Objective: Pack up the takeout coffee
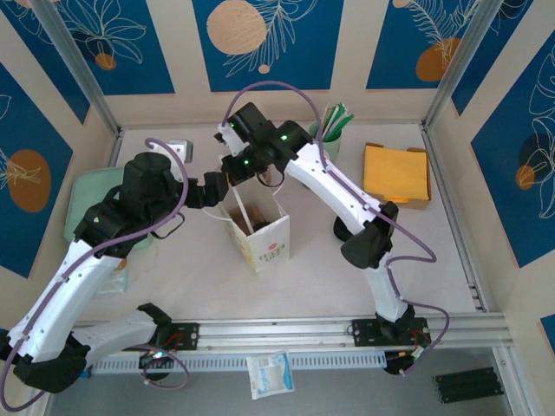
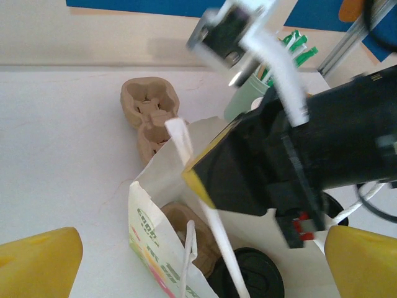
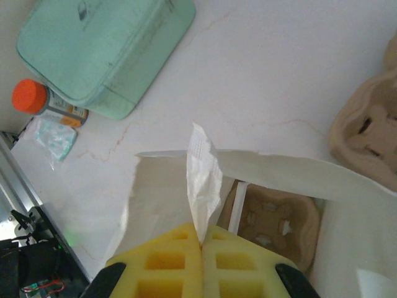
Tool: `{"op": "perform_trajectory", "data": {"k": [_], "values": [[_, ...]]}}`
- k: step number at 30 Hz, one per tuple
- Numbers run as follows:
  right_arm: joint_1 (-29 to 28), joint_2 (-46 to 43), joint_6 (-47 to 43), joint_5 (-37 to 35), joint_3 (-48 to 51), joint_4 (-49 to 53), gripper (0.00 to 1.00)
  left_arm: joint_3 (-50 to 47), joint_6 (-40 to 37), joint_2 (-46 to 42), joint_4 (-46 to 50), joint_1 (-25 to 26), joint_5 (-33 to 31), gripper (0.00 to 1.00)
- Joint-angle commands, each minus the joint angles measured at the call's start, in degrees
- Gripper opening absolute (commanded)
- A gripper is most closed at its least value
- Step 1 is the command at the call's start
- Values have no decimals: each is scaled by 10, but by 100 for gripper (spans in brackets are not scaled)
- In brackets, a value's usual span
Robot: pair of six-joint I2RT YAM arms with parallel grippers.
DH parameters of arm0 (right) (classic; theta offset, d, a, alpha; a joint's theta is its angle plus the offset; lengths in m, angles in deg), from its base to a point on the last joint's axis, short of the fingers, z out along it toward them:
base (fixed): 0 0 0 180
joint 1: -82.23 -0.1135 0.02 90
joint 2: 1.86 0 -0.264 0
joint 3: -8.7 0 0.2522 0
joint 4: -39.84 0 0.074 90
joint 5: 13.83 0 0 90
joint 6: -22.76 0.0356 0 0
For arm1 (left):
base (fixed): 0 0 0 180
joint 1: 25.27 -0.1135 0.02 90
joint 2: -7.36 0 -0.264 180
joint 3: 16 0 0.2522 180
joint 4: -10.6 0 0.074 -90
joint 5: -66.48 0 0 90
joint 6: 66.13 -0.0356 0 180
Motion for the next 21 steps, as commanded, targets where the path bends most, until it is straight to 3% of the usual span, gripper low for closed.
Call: {"op": "perform_trajectory", "data": {"k": [1, 9, 16, 21], "values": [[-5, -60, -24, -44, -27, -12, 0, 17, -2, 2, -12, 3, 9, 99], [29, -139, -25, -87, -23, -107, 0, 17, -1, 8, -16, 3, 13, 99], [121, -218, 10, -105, 42, -227, 0, 17, -2, 11, -22, 3, 16, 99], [204, -239, 1, -156, 123, -300, 0, 20, -4, 12, -27, 3, 18, 100]]}}
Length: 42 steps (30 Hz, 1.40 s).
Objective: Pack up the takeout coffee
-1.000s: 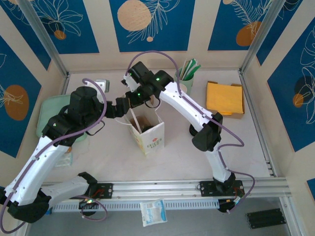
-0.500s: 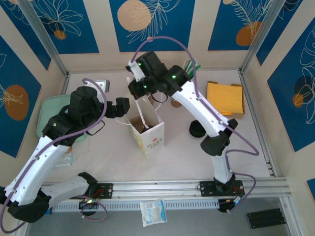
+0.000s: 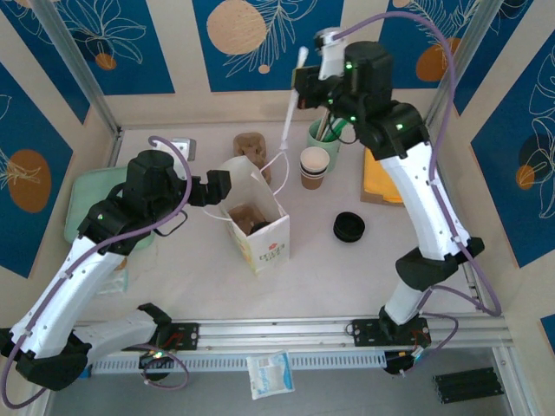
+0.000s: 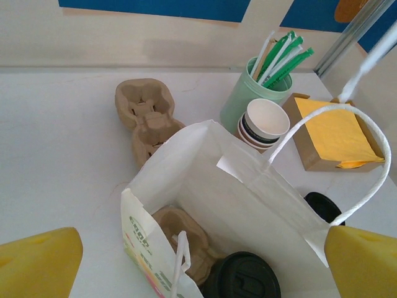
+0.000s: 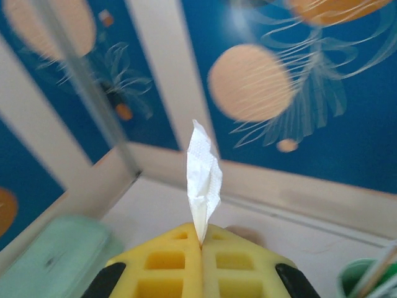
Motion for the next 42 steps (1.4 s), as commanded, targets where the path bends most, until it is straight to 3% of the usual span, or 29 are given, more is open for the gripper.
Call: {"op": "perform_trajectory", "data": {"k": [1, 6, 11, 22, 29, 31, 33, 35, 39, 42], "values": [[42, -1, -2, -60, 65, -88, 0, 21, -4, 2, -15, 2, 12, 99], [104, 12, -1, -101, 177, -211, 0, 31, -5, 8, -17, 3, 15, 99], [146, 69, -1, -99, 214, -298, 0, 35, 5, 16, -26, 3, 27, 99], [168, 196, -58, -92, 182, -399, 0, 40, 12, 42, -41, 3, 44, 99], [155, 203, -45, -80, 217, -410, 1, 44, 7, 48, -54, 3, 47, 99], [150, 186, -39, -79, 238, -408, 11, 42, 6, 49, -58, 3, 50, 99], [148, 167, -26, -71, 255, -396, 32, 41, 4, 50, -62, 2, 54, 99], [149, 149, -7, -68, 259, -361, 46, 40, 2, 51, -65, 3, 57, 99], [160, 112, 33, -59, 244, -273, 56, 37, -1, 51, -71, 3, 68, 100], [176, 73, 77, -49, 243, -206, 58, 31, 0, 47, -79, 3, 75, 99]]}}
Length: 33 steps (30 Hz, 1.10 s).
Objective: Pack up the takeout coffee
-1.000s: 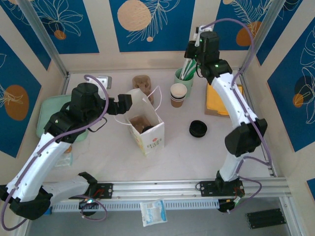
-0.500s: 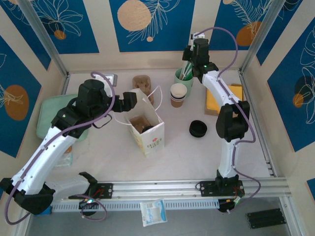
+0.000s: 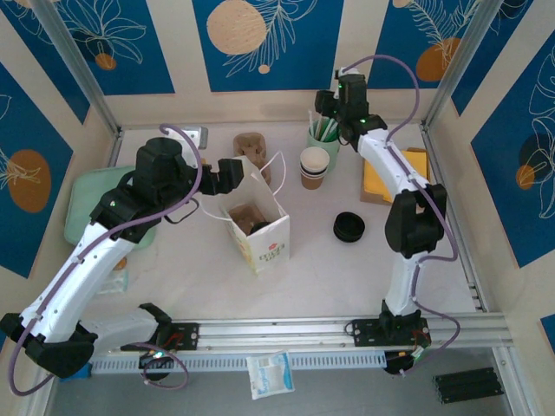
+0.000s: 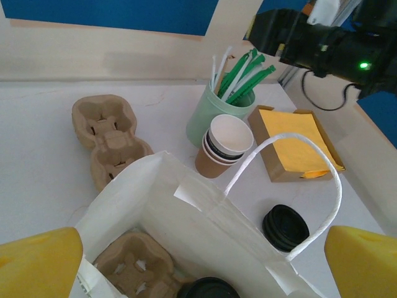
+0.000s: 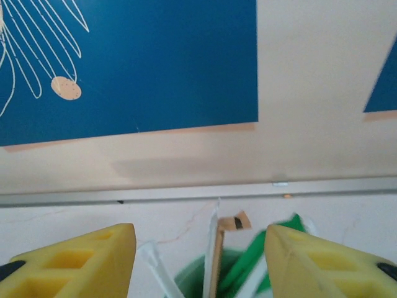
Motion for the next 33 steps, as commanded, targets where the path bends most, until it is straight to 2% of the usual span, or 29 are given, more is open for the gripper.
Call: {"op": "perform_trajectory", "data": {"k": [1, 4, 6, 11, 14, 20, 33], "values": [[24, -79, 72, 14, -16, 95, 58, 3, -8, -3, -23, 2, 22, 99], [55, -121, 134, 25, -2, 175, 58, -1, -8, -3, -27, 3, 29, 100], [87, -158, 182, 49, 41, 211, 58, -2, -9, 1, -27, 2, 36, 99], [179, -257, 279, 129, 193, 223, 59, 5, -17, 12, -23, 2, 51, 99], [229, -285, 311, 164, 266, 235, 59, 17, -22, 18, -19, 3, 59, 99], [277, -278, 347, 198, 342, 257, 58, 29, -24, 25, -17, 3, 70, 99], [300, -210, 385, 224, 449, 198, 51, 24, -21, 25, -13, 3, 68, 99]]}}
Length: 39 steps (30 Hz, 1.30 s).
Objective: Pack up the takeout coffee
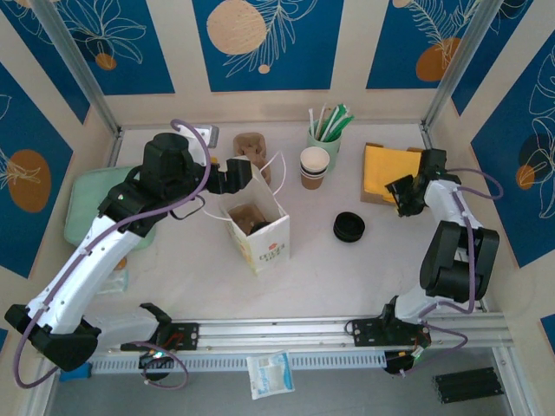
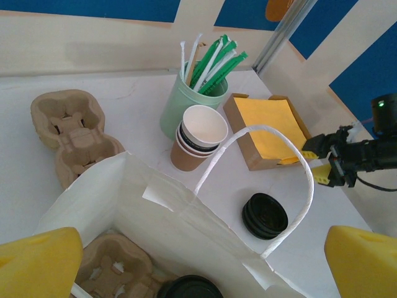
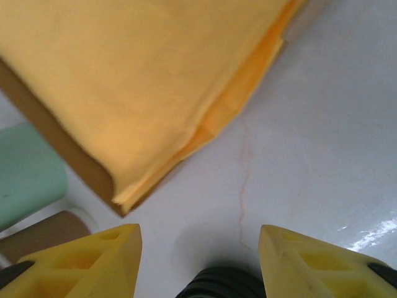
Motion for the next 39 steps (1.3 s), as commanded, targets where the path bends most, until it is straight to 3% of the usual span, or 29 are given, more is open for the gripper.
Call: {"op": "perform_trajectory", "data": {"k": [1, 18, 39], "values": [[7, 9, 16, 15, 12, -20, 50, 16, -10, -1, 0, 3, 10, 100], [30, 69, 0, 14, -14, -59, 36, 19, -9, 11, -4, 3, 7, 99], [38, 113, 0, 25, -53, -76, 33, 29, -7, 27, -10, 2, 7, 99]]}}
